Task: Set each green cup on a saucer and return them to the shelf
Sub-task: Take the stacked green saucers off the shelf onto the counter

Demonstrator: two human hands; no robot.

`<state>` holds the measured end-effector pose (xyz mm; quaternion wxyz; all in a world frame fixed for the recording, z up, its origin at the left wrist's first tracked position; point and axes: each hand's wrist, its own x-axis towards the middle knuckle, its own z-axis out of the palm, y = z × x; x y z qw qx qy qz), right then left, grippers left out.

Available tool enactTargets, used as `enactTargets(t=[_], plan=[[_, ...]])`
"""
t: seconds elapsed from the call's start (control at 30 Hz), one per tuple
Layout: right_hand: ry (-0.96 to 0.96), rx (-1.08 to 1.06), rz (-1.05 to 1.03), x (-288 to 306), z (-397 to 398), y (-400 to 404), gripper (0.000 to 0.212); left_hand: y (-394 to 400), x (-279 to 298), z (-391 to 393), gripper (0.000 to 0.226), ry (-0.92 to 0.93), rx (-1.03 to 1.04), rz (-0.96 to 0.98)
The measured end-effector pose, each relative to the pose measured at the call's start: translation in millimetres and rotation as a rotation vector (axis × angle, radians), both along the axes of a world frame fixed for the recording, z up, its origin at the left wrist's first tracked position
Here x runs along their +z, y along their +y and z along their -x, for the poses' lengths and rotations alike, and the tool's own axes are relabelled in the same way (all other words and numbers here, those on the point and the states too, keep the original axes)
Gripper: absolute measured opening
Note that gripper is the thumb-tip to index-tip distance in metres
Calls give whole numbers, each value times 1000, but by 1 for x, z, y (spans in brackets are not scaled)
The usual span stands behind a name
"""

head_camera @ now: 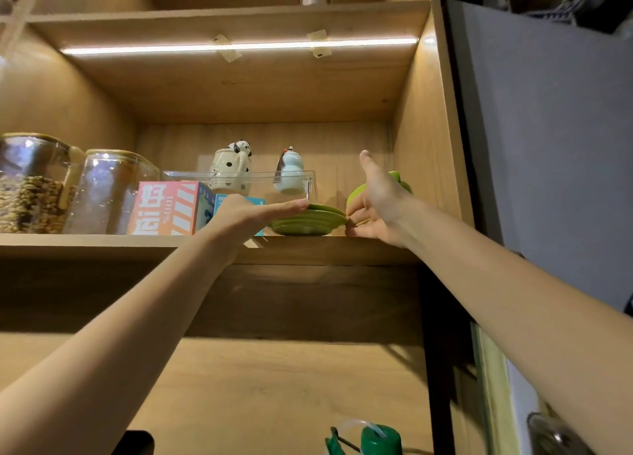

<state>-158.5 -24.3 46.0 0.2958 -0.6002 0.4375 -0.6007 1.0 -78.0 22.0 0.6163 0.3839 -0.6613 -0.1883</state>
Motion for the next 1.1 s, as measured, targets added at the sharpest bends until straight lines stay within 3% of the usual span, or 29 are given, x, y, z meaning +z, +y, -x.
enactTargets(t=[0.07, 0.17, 0.27, 0.37, 0.43, 0.57, 0.77, 1.0, 1.1], plan=[[-131, 92, -39, -3, 1, 12, 85, 13, -3, -2, 66, 32, -5, 26], [-308, 151, -40, -15, 2, 29, 83, 31, -12, -4, 82, 91, -74, 73], [-426, 114, 19, -36, 2, 39, 66, 49, -32, -6, 69, 135, -119, 112], [-516, 108, 27, -62, 1, 52, 45, 65, -56, -6, 80, 144, -145, 77], [-554, 82, 34, -80, 3, 60, 31, 78, -74, -7, 74, 118, -155, 58], [-589, 63, -16, -119, 8, 74, 8, 100, -112, -8, 112, 88, -150, 44], [-585, 163, -150, -182, 17, 93, 22, 125, -179, -11, 114, 34, -117, 66], [-640, 152, -276, -271, 25, 117, 10, 148, -254, -15, 106, -52, -184, -54], [-647, 130, -320, -308, 22, 128, 11, 149, -296, -20, 123, -50, -186, -114]])
